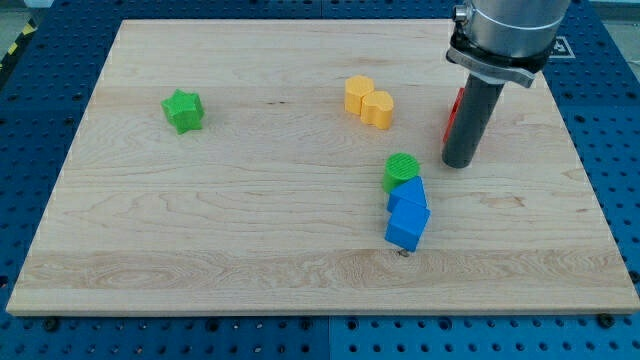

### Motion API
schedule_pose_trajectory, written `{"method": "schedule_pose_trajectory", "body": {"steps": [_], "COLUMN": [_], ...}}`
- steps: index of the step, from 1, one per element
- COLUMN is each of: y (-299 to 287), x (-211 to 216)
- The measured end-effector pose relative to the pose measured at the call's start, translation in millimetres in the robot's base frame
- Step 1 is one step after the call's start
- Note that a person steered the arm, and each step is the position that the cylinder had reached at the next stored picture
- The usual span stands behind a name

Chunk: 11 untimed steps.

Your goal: Move the green circle left a bit

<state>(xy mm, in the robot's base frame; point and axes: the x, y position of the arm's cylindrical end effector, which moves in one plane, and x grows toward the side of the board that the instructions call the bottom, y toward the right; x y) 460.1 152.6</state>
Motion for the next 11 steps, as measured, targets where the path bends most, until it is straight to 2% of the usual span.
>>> {"method": "schedule_pose_trajectory", "body": {"steps": [2, 5, 7, 11], "y": [-14, -78, -106, -216], "x": [16, 19, 43, 46]}}
